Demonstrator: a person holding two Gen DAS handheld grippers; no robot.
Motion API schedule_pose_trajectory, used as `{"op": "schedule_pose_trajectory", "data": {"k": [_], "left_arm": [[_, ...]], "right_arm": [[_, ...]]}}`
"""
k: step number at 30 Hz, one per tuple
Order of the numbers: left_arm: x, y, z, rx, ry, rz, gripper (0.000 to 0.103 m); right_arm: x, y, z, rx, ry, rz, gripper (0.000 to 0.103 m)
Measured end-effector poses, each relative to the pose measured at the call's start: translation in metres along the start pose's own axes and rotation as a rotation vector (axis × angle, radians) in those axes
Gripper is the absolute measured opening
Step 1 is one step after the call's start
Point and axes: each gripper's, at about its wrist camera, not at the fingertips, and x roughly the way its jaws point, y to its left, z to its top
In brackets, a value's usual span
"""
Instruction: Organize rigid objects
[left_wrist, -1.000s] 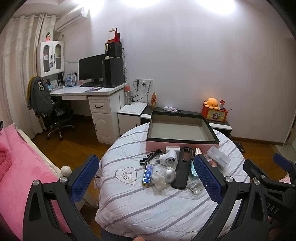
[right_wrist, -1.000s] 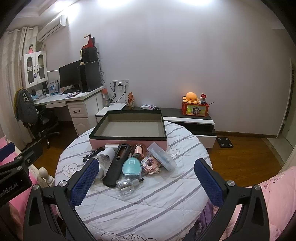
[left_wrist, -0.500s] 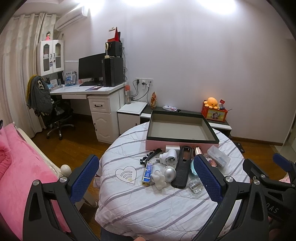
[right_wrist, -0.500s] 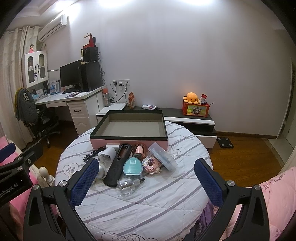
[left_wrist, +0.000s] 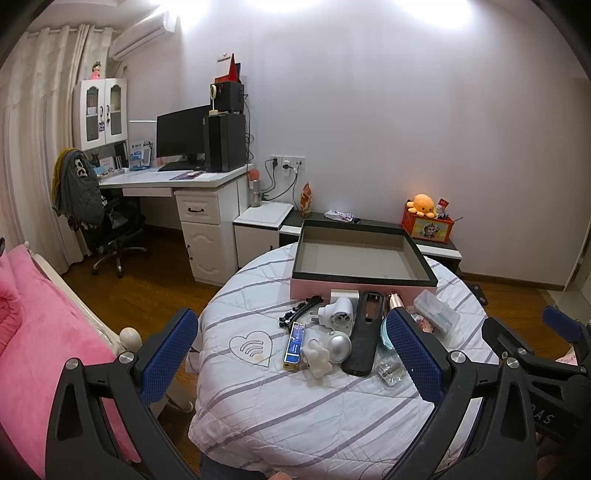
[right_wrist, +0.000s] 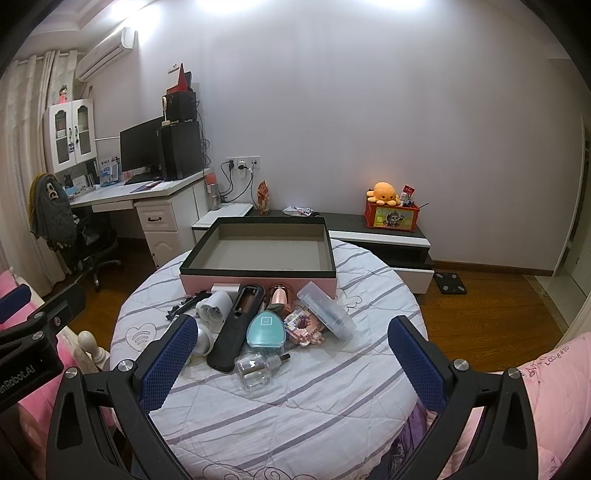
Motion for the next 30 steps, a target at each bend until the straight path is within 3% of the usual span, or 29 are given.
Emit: {"op": "schedule_pose_trajectory", "data": {"k": [30], "left_arm": [[-0.0071, 0.0021, 0.0009, 0.005, -0.018, -0.006, 0.103]], "right_arm": [[-0.0064, -0.0023, 0.0049, 0.002, -0.034, -0.008, 0.103]]}}
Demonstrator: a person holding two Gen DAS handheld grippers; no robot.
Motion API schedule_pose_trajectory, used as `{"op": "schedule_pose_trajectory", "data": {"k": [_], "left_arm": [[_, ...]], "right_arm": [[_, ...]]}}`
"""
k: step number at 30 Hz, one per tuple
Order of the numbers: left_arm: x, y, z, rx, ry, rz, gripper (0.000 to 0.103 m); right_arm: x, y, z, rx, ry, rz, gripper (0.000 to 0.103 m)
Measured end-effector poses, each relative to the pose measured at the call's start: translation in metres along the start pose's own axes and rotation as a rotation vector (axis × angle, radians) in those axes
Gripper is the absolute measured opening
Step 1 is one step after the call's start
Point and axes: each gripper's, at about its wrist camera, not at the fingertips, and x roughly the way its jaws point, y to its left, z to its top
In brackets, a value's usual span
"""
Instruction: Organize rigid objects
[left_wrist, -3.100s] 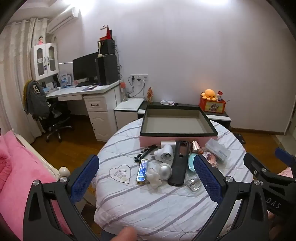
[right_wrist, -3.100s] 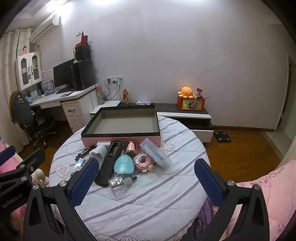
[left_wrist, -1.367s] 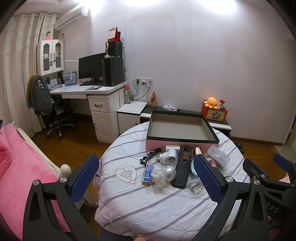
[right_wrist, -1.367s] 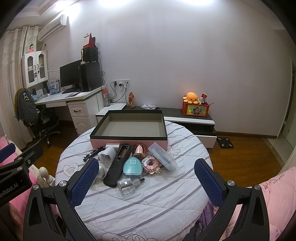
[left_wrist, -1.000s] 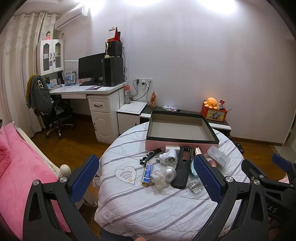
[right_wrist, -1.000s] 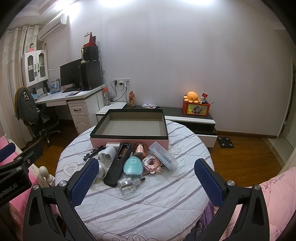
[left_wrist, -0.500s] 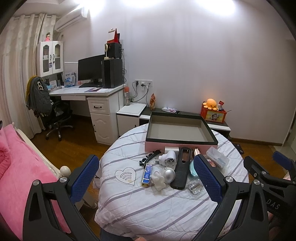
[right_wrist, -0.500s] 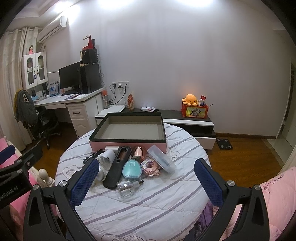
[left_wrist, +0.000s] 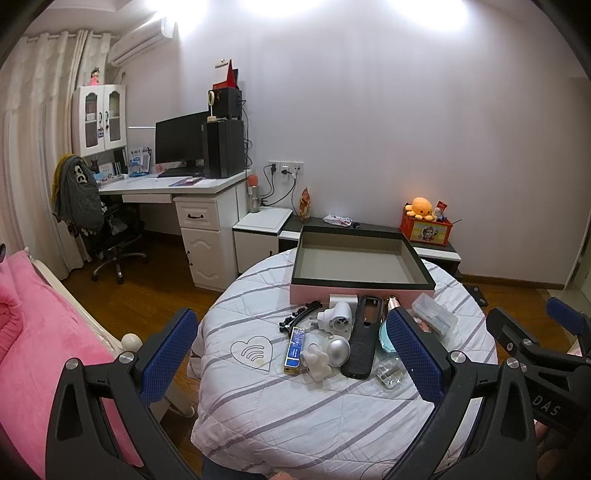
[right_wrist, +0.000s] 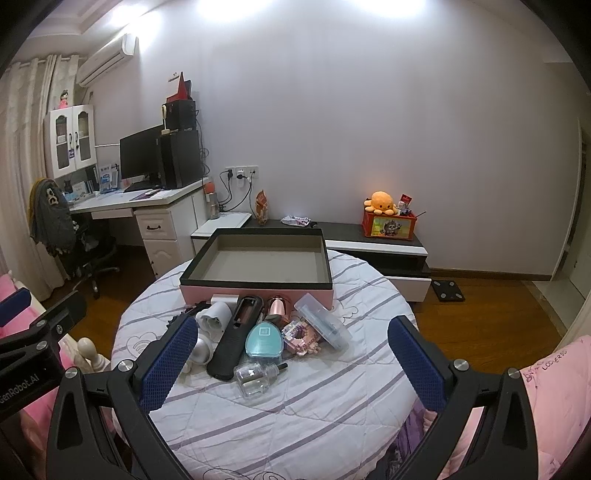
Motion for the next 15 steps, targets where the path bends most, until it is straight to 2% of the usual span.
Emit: {"op": "schedule_pose_trajectory", "data": {"k": [9, 15], "left_arm": [[0.002, 0.001, 0.000, 0.001, 0.010, 0.001, 0.103], [0.022, 0.006, -0.004, -0.011, 0.052, 0.005, 0.103]], "right_arm": [[0.005, 0.001, -0.001, -0.001, 0.015, 0.002, 0.103], [0.021, 0.001, -0.005, -0.009, 0.048, 0.014, 0.103]]}}
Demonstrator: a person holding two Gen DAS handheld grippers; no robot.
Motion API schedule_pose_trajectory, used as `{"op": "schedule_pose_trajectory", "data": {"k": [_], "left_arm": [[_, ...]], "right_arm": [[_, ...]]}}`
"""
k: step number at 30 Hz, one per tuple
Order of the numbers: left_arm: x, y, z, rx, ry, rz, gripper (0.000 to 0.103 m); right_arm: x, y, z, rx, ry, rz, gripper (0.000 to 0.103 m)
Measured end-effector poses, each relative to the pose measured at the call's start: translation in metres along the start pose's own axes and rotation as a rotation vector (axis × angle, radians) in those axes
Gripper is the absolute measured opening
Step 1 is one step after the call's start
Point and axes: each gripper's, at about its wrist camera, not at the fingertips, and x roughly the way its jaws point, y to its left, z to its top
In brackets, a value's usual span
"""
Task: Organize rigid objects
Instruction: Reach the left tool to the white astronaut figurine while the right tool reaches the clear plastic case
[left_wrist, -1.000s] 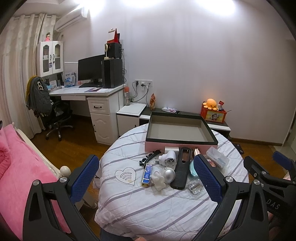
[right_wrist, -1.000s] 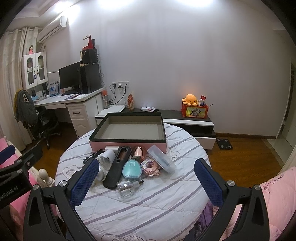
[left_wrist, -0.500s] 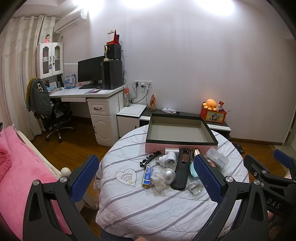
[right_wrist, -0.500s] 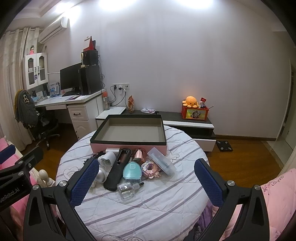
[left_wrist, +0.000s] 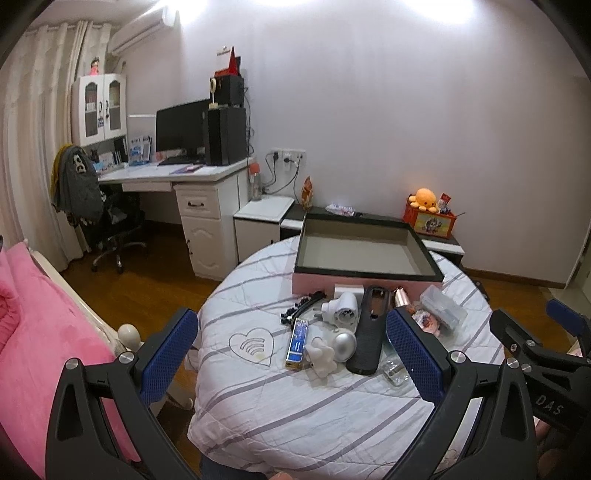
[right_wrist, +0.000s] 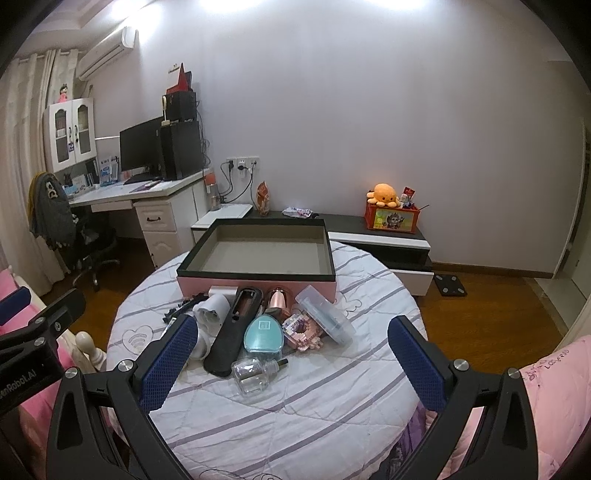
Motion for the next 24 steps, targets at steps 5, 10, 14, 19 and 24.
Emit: {"op": "schedule_pose_trajectory", "data": {"k": [5, 10, 14, 19, 24], "left_arm": [[0.029, 0.003, -0.007, -0.003, 0.059, 0.006, 0.103], [0.070, 0.005, -0.017, 0.001, 0.139, 0.002, 0.103], [0.107, 0.006, -0.028, -0.005, 0.218, -0.004, 0.103], [0.135, 0.003, -0.036, -0.005, 0.261, -0.033, 0.103], [0.157, -0.011, -0.044, 0.023, 0.300, -0.067, 0.103]], "right_arm": [[0.026, -0.001, -0.004, -0.007, 0.049, 0.003, 0.103], [0.061, -0.005, -0.009, -0.016, 0.105, 0.004, 0.103], [0.096, -0.011, -0.014, -0.022, 0.168, -0.004, 0.103], [0.129, -0.020, -0.017, -0.020, 0.218, -0.014, 0.103], [0.151, -0.024, -0.018, -0.023, 0.244, -0.024, 0.103]]}}
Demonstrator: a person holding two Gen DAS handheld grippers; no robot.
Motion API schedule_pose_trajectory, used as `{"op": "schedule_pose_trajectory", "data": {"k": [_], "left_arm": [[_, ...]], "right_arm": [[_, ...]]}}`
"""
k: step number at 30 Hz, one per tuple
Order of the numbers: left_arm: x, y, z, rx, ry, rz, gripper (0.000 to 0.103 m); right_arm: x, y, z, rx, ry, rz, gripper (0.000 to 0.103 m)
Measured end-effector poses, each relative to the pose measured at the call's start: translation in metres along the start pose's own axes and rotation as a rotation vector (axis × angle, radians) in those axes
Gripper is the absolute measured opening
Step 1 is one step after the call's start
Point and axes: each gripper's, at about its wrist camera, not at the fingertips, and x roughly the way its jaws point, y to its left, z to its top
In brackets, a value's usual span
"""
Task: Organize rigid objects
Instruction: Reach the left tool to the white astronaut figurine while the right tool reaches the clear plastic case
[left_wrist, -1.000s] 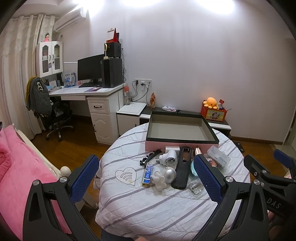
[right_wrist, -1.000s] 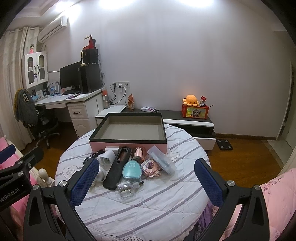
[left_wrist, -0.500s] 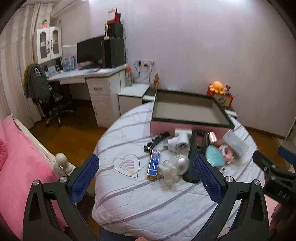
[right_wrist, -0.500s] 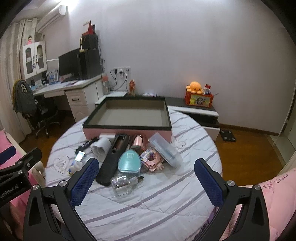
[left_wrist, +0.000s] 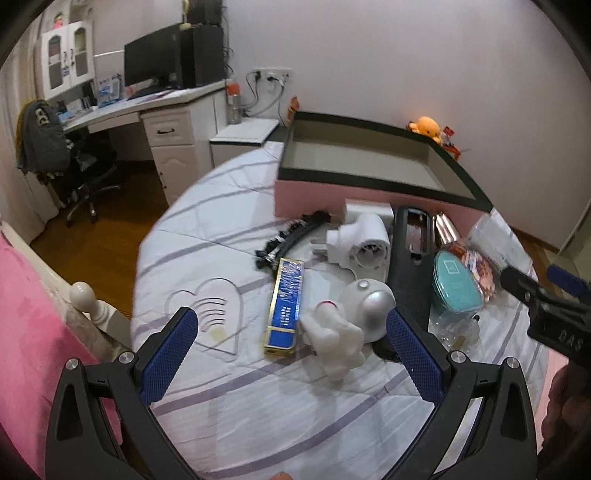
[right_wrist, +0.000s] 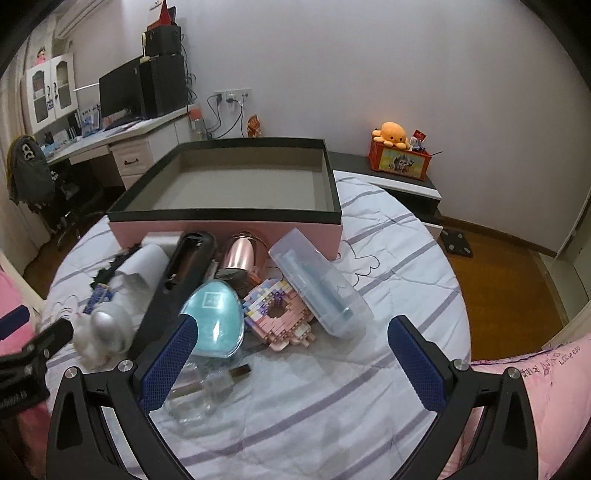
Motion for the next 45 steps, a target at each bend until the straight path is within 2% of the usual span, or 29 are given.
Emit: {"op": "schedule_pose_trajectory", "data": {"k": [12, 17, 19, 22, 30, 37, 45], "left_arm": [[0.040, -0.022, -0.004, 0.043, 0.082, -0.058, 0.103], [0.050, -0.023, -0.006, 0.021, 0.091, -0.084, 0.100], [0.052, -0.022, -0.004, 0.010, 0.091, -0.102, 0.096], [0.053, -0.021, -0.002, 0.014, 0.090, -0.119, 0.095], [0.050, -0.018, -0.004, 0.021, 0.104, -0.140, 0.095], [0.041, -0.013, -0.007, -0.004, 0.102, -0.167, 0.095], [0.023, -0.012, -0.002, -0.021, 0.053, -0.180, 0.095]], "right_arm": [[0.037, -0.025, 0.017, 0.035, 0.030, -0.004, 0.103], [0.056, -0.029, 0.021, 0.016, 0.061, 0.018, 0.088], [0.064, -0.032, 0.020, 0.019, 0.078, 0.031, 0.072], [0.068, -0.034, 0.021, 0.024, 0.072, 0.060, 0.061], [0.071, -0.037, 0.020, 0.020, 0.074, 0.084, 0.042], [0.064, -0.041, 0.016, 0.042, 0.065, 0.096, 0.040], [0.042, -0.043, 0.016, 0.060, 0.038, 0.117, 0.040]]}}
